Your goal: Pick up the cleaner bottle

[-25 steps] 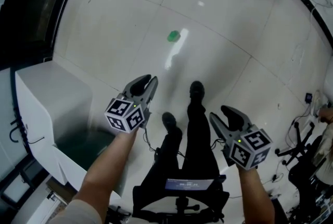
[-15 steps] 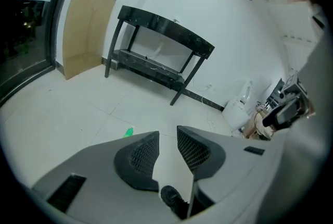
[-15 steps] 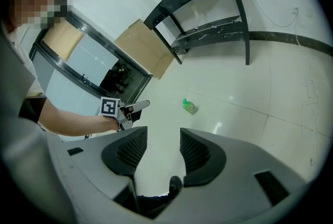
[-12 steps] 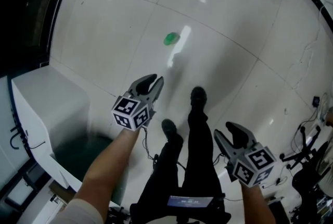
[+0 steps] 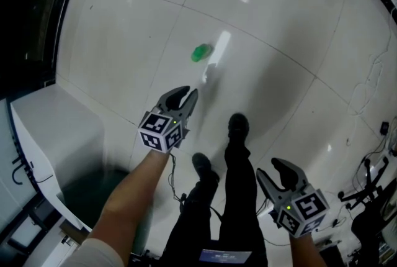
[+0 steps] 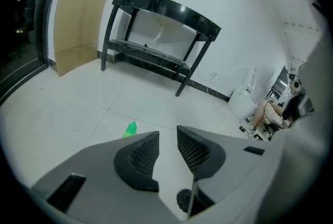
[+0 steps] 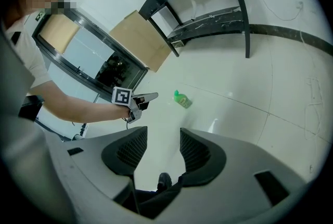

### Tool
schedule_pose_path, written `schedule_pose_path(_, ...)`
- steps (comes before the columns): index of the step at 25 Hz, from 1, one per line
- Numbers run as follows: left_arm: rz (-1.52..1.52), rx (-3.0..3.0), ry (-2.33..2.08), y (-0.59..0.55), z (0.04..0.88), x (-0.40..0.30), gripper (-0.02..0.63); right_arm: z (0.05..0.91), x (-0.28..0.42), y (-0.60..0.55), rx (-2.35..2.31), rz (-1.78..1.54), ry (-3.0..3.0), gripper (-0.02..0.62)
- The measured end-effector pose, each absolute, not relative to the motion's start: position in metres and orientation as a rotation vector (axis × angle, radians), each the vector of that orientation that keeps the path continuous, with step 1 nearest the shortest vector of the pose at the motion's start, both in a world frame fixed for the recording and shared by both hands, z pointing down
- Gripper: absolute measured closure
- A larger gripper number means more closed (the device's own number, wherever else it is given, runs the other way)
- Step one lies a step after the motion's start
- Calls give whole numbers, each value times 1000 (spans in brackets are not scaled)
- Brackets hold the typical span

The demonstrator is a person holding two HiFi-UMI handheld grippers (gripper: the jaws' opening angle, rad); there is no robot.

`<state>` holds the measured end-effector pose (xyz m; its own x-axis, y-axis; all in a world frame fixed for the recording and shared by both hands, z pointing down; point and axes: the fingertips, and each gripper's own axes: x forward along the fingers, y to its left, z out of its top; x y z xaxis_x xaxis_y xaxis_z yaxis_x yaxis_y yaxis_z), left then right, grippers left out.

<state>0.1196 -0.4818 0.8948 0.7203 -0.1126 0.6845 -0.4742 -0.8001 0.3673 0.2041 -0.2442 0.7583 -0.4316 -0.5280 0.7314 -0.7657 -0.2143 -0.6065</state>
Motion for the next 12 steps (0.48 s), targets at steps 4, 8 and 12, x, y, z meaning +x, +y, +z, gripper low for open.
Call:
schedule_pose_path(4,927,2390,-440,-489,926,124,495,777,202,-242,1520,1722,-1808,393)
schedule_pose_path(8,930,2396,-455,-499,956,122,495,791,196,-241,1493,1739,-1803,393)
schedule_pose_path(12,930,2388,-502,-513,990,119,476,810,191,-235,1466,1758,-1795,393)
